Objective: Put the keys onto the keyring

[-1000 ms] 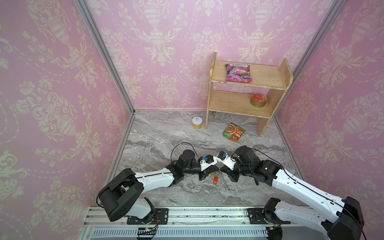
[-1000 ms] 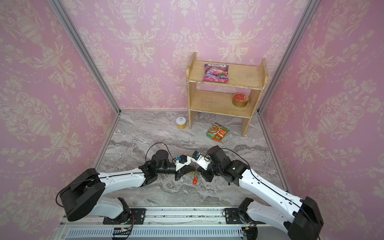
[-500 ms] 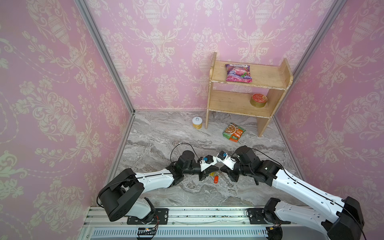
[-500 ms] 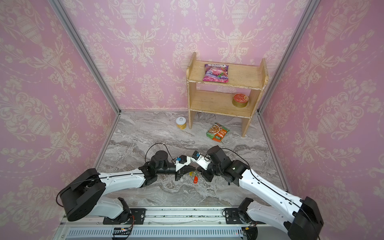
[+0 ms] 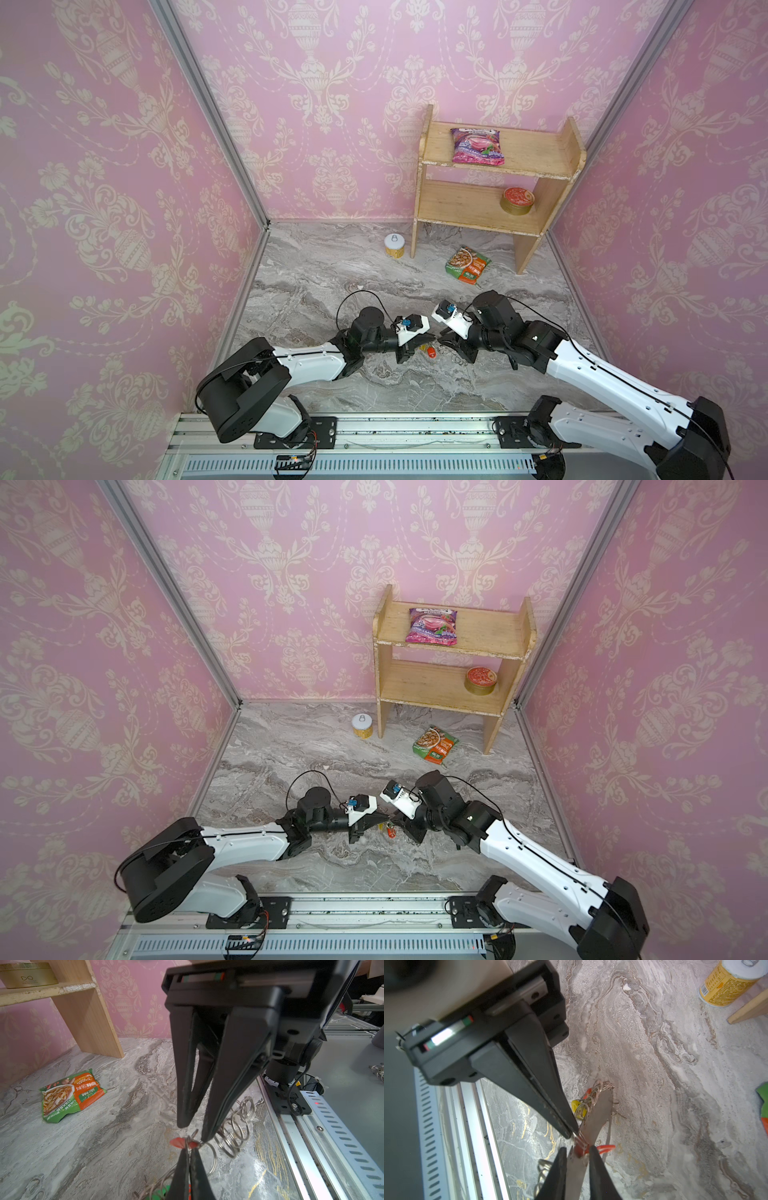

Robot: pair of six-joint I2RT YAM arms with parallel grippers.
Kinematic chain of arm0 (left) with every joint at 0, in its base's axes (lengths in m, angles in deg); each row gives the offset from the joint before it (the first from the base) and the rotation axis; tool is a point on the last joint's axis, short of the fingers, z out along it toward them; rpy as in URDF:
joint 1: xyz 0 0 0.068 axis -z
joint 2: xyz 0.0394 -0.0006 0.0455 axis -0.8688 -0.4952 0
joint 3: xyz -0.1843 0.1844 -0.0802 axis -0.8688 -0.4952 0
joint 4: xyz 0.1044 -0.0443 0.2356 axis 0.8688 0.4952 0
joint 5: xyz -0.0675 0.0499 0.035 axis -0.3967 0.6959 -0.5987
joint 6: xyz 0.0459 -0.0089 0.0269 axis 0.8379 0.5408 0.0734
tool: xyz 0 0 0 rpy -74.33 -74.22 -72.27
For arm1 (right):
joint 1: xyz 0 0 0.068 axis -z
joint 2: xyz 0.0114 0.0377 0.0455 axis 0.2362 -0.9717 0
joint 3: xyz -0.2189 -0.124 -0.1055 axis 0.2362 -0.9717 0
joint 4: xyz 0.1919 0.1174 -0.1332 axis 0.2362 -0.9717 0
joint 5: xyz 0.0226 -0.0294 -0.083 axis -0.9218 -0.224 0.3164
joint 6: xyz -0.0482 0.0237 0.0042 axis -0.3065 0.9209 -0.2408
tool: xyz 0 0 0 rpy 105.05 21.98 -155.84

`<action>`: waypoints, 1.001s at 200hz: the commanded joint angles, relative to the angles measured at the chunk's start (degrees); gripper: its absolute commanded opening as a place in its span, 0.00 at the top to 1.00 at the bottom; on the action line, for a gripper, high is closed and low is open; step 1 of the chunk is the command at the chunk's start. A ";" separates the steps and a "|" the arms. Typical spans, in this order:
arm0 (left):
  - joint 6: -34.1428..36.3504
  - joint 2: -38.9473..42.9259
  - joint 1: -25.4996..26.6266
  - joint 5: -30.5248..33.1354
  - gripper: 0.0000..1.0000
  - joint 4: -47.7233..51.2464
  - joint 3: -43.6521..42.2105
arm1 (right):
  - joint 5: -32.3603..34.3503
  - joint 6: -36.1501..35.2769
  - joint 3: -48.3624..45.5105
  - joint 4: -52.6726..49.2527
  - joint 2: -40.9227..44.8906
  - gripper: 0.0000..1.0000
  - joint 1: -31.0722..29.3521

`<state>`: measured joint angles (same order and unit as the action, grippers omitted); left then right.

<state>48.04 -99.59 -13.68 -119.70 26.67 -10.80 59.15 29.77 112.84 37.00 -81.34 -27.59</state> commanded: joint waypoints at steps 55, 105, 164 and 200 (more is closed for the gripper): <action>2.14 2.67 -1.01 -0.37 1.00 -1.66 -0.36 | -2.61 0.07 0.37 -0.74 2.00 0.73 3.15; 2.86 3.84 -1.18 -0.90 1.00 -2.01 0.20 | -3.20 -0.72 0.80 -1.58 0.56 0.79 3.64; 3.91 4.58 -1.24 -0.30 1.00 -3.14 0.08 | -4.70 -0.32 1.11 -1.90 -0.95 0.86 3.70; 3.30 4.47 -1.31 0.33 1.00 -5.67 0.09 | -4.20 -0.20 1.25 -1.79 -1.61 0.94 3.73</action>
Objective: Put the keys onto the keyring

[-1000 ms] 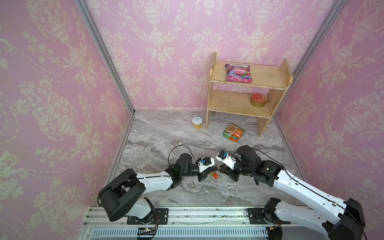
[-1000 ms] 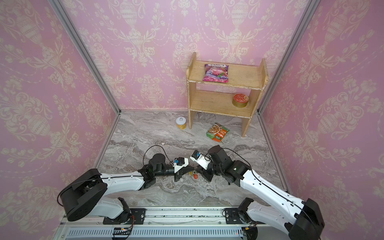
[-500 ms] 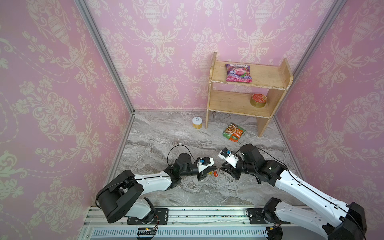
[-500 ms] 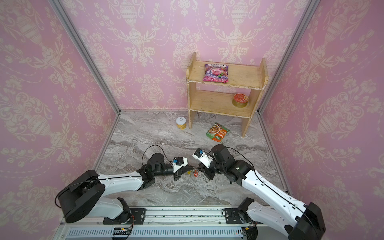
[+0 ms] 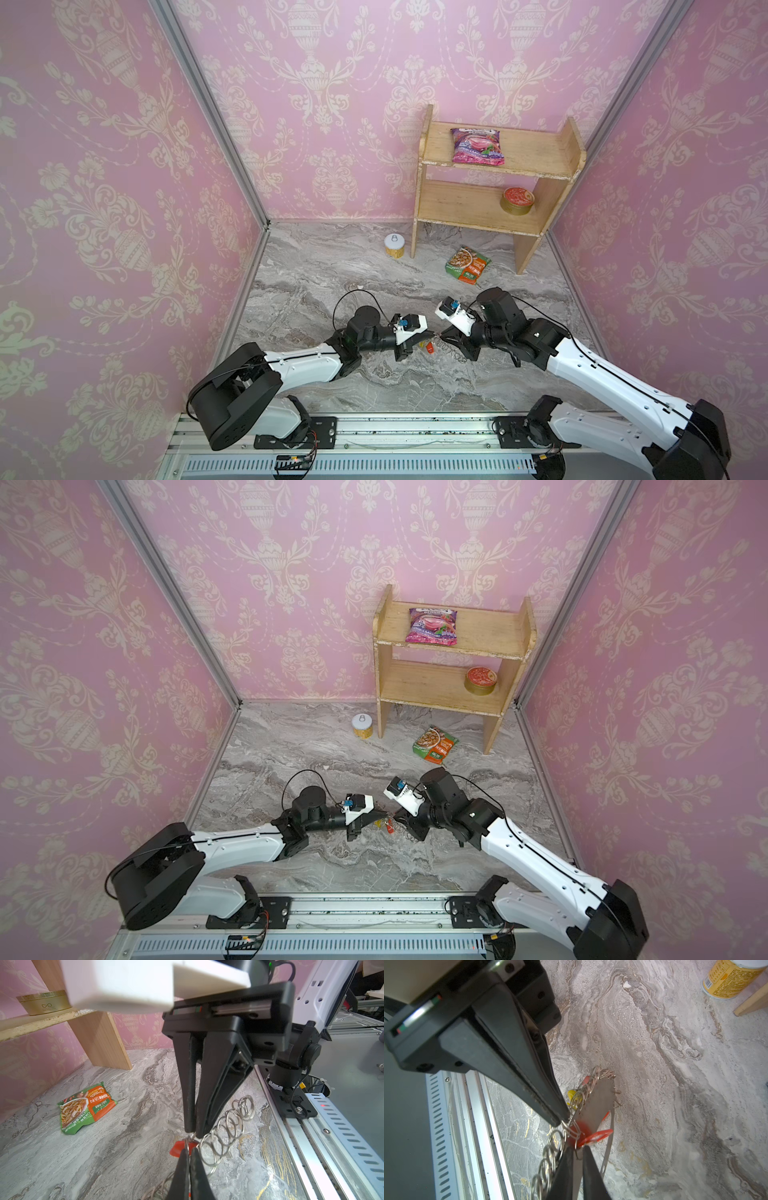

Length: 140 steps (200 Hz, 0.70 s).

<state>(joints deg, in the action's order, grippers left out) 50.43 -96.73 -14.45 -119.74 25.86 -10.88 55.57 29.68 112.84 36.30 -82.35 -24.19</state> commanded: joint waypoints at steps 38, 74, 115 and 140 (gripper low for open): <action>0.58 1.46 -0.95 1.50 1.00 -7.30 0.22 | -0.92 1.17 0.91 -0.05 -0.52 1.00 0.32; -0.73 0.12 -1.48 1.98 1.00 -10.85 0.50 | -3.71 3.72 -0.87 2.06 0.09 1.00 0.30; -2.17 -1.84 -1.56 1.11 1.00 -13.69 1.41 | -5.17 5.12 -1.82 4.42 -1.43 1.00 -0.59; -3.42 -2.77 -1.57 0.25 1.00 -15.11 2.27 | -4.45 5.22 -1.34 5.36 -3.65 1.00 -1.81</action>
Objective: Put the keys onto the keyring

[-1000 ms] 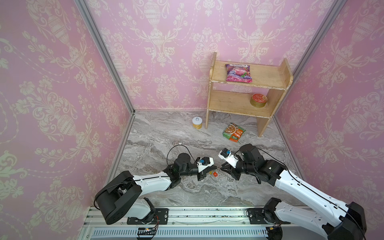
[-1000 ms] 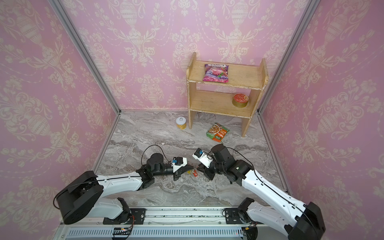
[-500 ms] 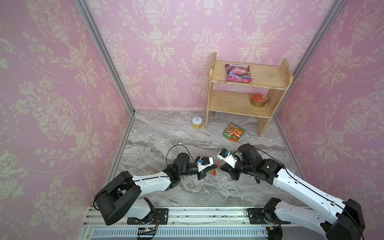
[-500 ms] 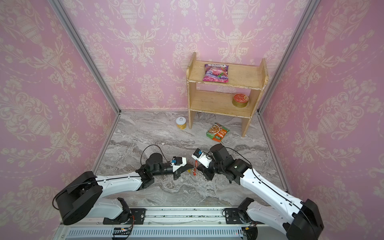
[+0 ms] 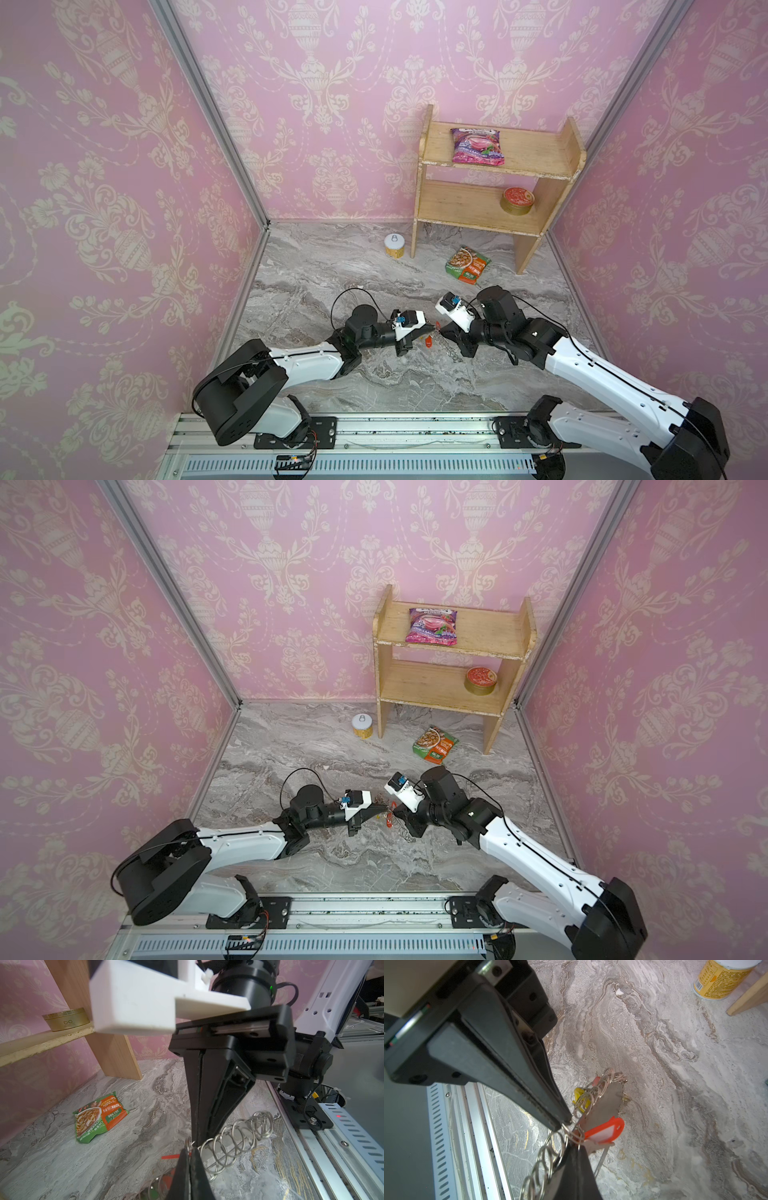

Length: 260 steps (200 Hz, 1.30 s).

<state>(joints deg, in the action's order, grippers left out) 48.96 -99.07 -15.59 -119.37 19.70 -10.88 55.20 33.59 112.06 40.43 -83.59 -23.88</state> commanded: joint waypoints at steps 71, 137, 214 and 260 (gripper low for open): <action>-3.30 -0.99 -0.34 -1.80 1.00 -9.36 2.05 | -0.56 2.53 -1.34 3.44 0.15 0.97 -2.39; -1.29 1.72 -0.35 -3.59 1.00 -6.10 1.30 | 0.44 -2.17 0.88 -3.65 7.41 0.70 2.45; -0.61 2.81 -0.30 -5.44 1.00 -6.15 1.93 | -4.82 -4.67 1.18 -0.07 8.24 0.80 4.09; -1.19 2.82 -0.34 -6.01 1.00 -6.70 2.20 | -8.70 -5.72 1.13 1.31 6.05 0.82 4.14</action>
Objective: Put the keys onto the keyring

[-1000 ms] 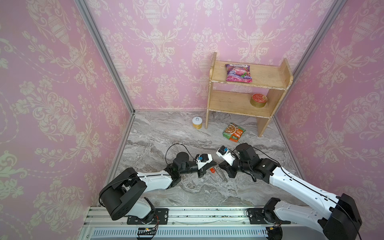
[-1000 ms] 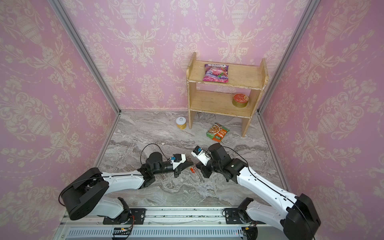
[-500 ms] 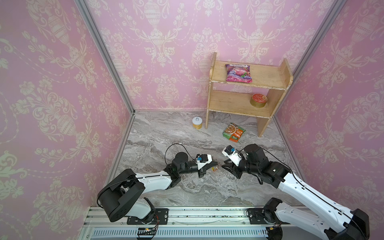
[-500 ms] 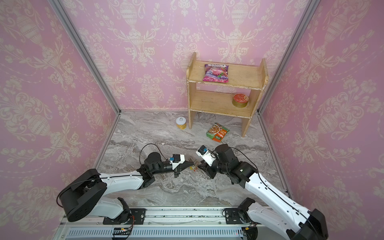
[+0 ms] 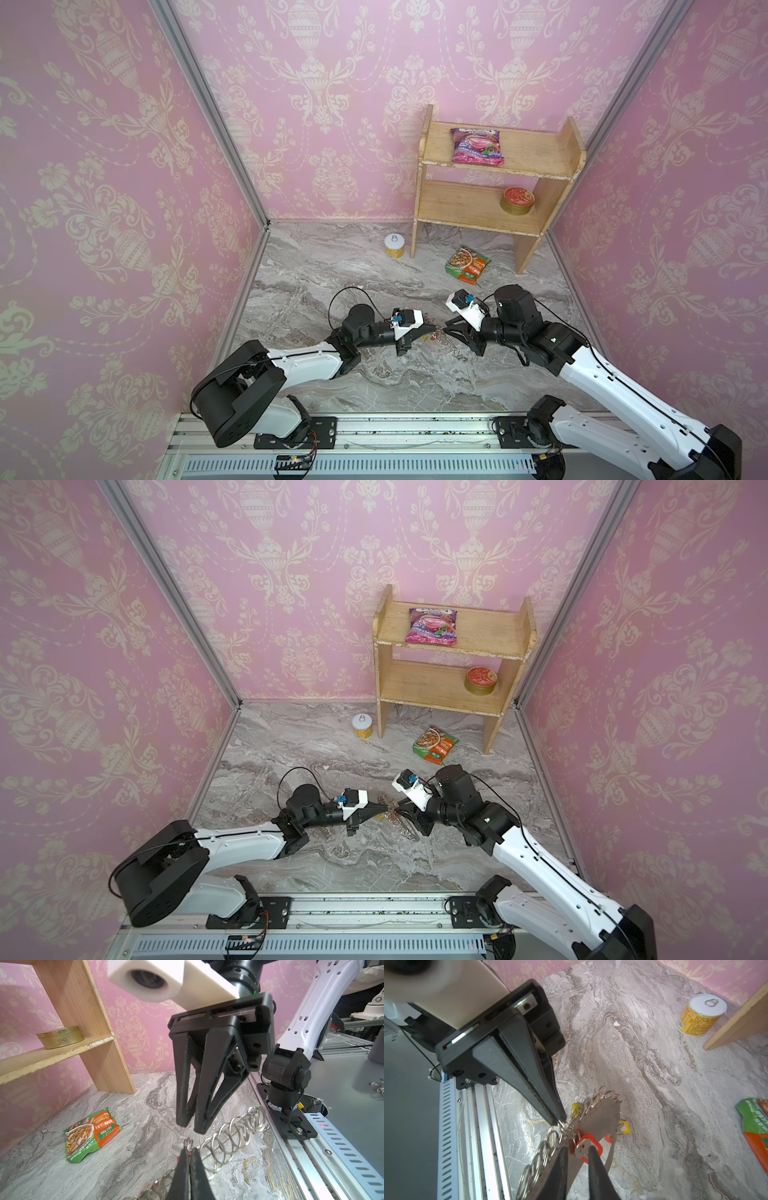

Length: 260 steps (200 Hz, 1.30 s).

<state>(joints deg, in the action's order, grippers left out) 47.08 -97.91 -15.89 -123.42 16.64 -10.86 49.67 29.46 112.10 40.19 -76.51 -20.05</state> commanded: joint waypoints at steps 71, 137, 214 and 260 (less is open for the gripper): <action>-0.65 1.10 0.09 -2.46 1.00 -4.81 2.50 | -4.51 -2.18 -0.19 2.70 -2.46 0.84 0.32; -1.20 1.20 0.05 -2.81 1.00 -4.94 2.57 | -5.60 -2.43 -0.73 4.26 -3.78 0.90 0.22; -1.89 1.11 0.05 -3.25 1.00 -5.46 2.52 | -8.16 -2.60 -0.64 4.63 -4.38 0.92 -0.30; -2.61 0.51 0.13 -3.77 1.00 -5.91 2.62 | -8.80 -2.94 -0.64 5.23 -4.53 0.91 -0.48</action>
<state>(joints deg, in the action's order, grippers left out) 45.64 -97.93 -16.20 -124.92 16.31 -10.82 45.19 27.51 111.95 43.14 -80.43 -19.68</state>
